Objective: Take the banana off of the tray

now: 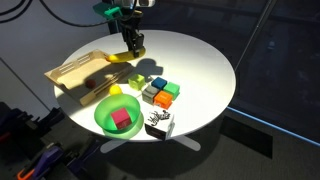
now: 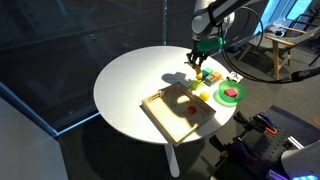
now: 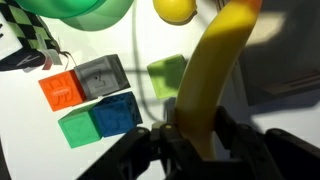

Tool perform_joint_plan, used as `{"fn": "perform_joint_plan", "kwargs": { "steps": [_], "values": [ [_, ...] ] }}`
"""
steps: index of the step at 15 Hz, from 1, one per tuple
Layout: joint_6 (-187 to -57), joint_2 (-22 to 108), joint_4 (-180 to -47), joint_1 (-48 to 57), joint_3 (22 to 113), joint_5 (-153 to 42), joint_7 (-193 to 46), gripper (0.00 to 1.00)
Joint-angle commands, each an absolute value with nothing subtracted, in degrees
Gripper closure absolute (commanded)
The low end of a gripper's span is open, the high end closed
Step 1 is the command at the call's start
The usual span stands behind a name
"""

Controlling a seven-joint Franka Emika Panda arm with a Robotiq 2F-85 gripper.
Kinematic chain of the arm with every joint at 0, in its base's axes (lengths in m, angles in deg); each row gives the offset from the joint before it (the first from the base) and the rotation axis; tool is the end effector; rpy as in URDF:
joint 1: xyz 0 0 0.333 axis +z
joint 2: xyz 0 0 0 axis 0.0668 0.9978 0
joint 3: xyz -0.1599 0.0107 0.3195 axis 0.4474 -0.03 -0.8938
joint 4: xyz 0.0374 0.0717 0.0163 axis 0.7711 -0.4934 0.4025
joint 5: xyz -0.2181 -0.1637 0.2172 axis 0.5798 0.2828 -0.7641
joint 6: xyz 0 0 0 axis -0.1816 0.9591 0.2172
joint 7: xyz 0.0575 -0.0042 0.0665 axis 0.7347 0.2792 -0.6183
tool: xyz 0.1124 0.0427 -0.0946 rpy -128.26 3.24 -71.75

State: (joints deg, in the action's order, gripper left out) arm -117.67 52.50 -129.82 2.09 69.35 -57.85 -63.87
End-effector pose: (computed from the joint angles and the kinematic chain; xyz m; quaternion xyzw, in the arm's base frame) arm 0.5993 -0.0731 0.2803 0.9826 -0.1796 -0.0397 0.0263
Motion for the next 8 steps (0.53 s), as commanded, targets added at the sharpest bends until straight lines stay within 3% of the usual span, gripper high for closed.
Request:
{"fn": "perform_joint_plan", "kwargs": {
  "steps": [1,8],
  "values": [
    [-114.5,56.3,-123.4,1.6,69.4,-57.7,-65.7,0.83],
    [-110.4,62.6,-114.1,1.6,69.3,-57.2,-68.0,0.83]
  ]
}}
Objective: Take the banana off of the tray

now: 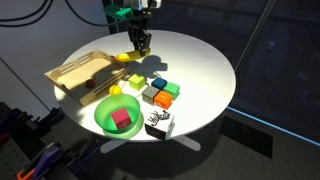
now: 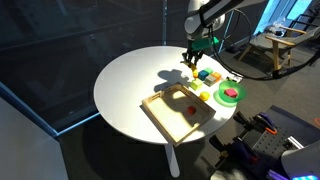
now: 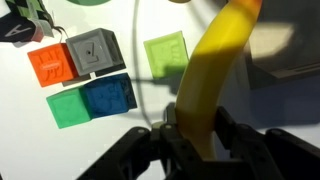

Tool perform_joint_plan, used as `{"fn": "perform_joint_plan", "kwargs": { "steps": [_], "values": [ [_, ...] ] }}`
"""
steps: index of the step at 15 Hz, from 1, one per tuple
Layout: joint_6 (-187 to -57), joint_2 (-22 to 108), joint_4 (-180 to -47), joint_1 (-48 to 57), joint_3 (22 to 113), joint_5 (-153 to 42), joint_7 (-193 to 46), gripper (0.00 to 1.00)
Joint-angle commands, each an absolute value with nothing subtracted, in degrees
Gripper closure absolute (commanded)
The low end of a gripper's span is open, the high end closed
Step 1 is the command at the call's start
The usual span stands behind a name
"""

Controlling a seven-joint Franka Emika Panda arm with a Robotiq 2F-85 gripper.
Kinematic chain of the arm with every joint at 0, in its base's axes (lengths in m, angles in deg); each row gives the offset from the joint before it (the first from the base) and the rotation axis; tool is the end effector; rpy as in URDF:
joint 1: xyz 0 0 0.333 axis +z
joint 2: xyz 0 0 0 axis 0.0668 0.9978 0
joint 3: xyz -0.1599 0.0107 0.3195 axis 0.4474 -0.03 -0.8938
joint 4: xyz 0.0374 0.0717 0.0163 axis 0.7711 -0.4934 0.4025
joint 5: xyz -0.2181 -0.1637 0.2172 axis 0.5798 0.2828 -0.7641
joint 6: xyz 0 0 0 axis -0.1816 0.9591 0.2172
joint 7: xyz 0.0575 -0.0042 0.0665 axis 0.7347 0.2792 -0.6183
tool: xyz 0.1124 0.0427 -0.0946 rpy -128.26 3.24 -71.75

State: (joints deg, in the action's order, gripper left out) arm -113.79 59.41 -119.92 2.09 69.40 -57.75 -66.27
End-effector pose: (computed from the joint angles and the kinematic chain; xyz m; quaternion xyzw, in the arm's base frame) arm 0.6385 -0.0761 0.2655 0.9860 -0.1565 -0.0475 0.0320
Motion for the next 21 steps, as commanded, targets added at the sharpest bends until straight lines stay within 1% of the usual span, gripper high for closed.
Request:
{"fn": "perform_joint_plan", "kwargs": {
  "steps": [1,8,16,17,18,19,21],
  "values": [
    [-109.9,63.5,-112.8,1.6,69.3,-57.0,-68.3,0.83],
    [-108.9,69.9,-105.4,0.8,69.0,-57.8,-69.7,0.83],
    [-109.0,73.6,-102.8,0.7,68.8,-57.9,-70.7,0.83],
    [-109.0,73.6,-102.9,0.8,68.8,-57.9,-70.7,0.61],
    [-108.9,73.6,-102.8,0.7,68.7,-58.1,-70.7,0.34],
    [-109.0,73.5,-103.0,0.8,68.7,-58.0,-70.7,0.33],
    [-109.1,73.2,-103.3,0.9,68.8,-57.8,-70.7,0.18]
  ]
}}
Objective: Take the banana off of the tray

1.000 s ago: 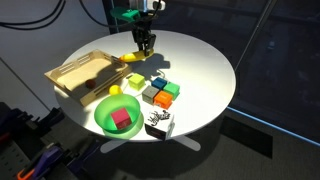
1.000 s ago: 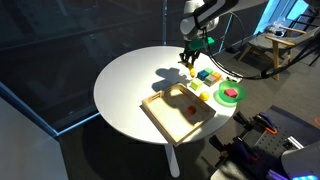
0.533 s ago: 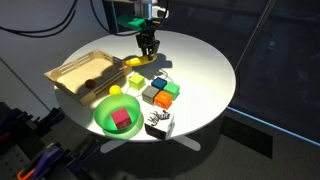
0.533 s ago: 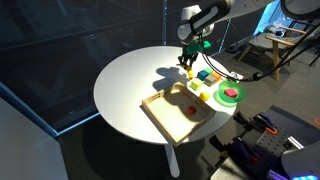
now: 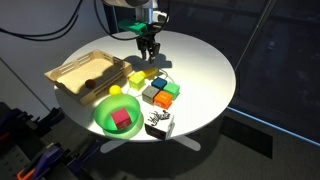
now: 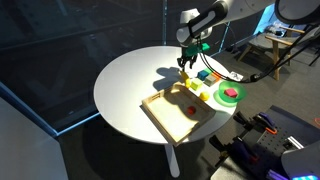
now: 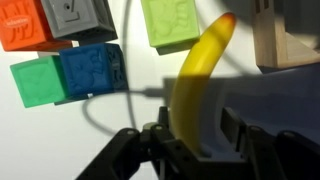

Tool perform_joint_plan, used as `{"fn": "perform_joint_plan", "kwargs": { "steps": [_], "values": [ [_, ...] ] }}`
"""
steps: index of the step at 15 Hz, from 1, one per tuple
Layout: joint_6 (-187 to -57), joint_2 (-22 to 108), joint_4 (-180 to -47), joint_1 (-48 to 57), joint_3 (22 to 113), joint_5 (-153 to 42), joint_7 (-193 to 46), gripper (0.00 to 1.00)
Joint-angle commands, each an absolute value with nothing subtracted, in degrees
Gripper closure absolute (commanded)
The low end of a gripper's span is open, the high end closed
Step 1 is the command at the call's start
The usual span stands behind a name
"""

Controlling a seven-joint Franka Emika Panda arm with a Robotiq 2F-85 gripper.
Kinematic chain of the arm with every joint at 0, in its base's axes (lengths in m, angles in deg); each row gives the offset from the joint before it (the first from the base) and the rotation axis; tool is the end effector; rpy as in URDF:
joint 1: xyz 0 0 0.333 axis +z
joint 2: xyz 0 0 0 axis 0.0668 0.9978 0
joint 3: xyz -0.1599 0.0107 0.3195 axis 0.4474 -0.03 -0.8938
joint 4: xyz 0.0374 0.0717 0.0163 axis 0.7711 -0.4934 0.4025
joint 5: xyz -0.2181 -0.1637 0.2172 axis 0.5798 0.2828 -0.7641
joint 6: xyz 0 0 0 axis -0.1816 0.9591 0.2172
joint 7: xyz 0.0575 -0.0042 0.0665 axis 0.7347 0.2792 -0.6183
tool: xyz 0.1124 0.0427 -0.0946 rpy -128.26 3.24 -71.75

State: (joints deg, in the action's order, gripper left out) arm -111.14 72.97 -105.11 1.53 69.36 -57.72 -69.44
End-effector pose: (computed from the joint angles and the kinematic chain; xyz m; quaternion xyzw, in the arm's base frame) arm 0.6904 -0.0840 0.2023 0.9892 -0.1273 -0.0602 0.0399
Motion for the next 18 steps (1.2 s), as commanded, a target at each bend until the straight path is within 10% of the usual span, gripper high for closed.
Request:
{"fn": "perform_joint_plan", "kwargs": {
  "steps": [1,18],
  "values": [
    [-109.2,73.0,-103.6,1.0,68.8,-57.8,-70.7,0.11],
    [-110.6,57.5,-121.4,5.2,67.4,-57.0,-70.1,0.00]
  ]
}}
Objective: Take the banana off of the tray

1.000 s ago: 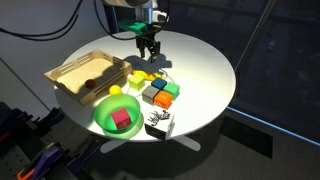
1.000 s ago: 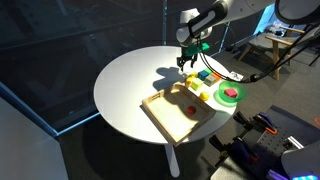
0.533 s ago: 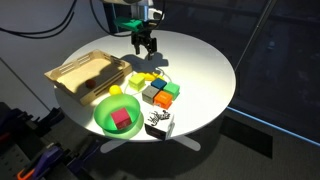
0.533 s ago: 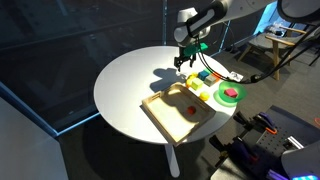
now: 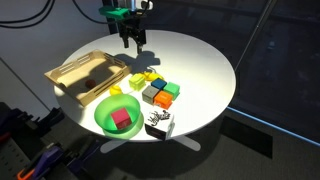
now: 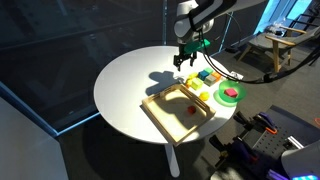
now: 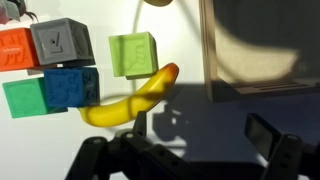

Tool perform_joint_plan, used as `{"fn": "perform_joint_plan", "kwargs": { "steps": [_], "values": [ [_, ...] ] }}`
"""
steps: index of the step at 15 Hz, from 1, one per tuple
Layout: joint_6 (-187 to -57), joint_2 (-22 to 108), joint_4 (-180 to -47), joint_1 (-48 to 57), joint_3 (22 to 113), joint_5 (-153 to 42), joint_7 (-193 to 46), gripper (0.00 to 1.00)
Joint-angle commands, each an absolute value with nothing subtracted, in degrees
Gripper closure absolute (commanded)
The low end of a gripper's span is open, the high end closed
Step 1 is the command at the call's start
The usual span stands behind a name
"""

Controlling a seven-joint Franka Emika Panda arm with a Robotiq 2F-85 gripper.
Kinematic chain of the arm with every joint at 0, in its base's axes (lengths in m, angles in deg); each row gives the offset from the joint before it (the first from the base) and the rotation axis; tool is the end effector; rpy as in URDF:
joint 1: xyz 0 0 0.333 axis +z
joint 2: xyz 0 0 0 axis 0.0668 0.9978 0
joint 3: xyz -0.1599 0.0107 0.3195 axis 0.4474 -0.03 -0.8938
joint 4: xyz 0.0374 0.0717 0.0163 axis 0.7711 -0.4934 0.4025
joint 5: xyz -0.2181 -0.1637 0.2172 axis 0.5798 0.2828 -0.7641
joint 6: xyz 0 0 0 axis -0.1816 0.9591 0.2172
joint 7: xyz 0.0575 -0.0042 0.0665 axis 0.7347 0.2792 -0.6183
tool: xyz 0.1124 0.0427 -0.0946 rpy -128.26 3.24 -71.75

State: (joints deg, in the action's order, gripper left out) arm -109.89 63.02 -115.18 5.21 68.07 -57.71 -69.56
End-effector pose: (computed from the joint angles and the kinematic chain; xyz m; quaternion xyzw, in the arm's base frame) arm 0.6533 -0.0276 0.2507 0.9929 -0.0903 -0.0719 0.0299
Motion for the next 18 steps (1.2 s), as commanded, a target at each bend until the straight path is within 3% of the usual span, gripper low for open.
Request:
{"fn": "perform_joint_plan", "kwargs": {
  "steps": [1,18],
  "values": [
    [-110.7,56.3,-122.8,5.4,67.3,-57.1,-70.1,0.00],
    [-118.4,36.1,-142.1,7.2,64.9,-56.2,-69.3,0.00]
  ]
}}
